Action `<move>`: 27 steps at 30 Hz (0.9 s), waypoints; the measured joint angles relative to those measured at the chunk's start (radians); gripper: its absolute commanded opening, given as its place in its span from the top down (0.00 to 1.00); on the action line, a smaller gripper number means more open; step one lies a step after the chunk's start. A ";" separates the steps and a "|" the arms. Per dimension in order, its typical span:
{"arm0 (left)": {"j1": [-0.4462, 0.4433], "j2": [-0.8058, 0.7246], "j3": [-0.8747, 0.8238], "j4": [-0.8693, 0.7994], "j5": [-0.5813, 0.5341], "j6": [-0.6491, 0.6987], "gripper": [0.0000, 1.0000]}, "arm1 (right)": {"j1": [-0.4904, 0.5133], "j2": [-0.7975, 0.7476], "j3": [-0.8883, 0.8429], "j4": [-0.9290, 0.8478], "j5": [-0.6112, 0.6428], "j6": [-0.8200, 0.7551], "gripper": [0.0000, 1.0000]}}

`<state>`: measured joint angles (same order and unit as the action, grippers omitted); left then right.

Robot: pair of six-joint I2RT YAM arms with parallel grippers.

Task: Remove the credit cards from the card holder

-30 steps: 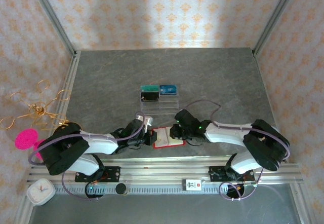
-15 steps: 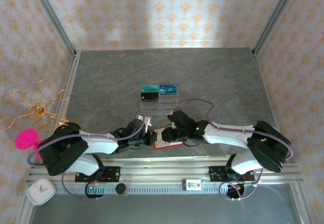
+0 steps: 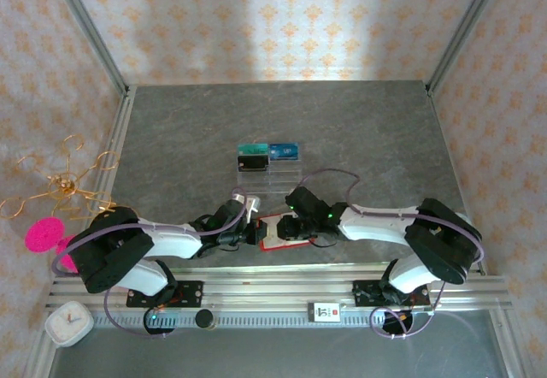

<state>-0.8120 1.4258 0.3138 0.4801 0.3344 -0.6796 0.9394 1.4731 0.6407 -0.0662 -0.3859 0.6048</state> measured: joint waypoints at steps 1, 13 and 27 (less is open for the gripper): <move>0.000 0.002 0.000 0.002 0.000 0.000 1.00 | 0.000 0.002 0.000 0.002 0.000 0.001 0.77; 0.000 0.011 0.000 0.014 0.002 0.000 1.00 | -0.018 0.005 -0.022 0.031 -0.021 0.019 0.76; 0.001 0.031 0.000 0.042 0.008 0.000 1.00 | -0.044 -0.004 -0.084 0.123 -0.064 0.050 1.00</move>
<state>-0.8108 1.4570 0.3134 0.5224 0.3428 -0.6792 0.8955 1.4693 0.5564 0.0566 -0.4503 0.6548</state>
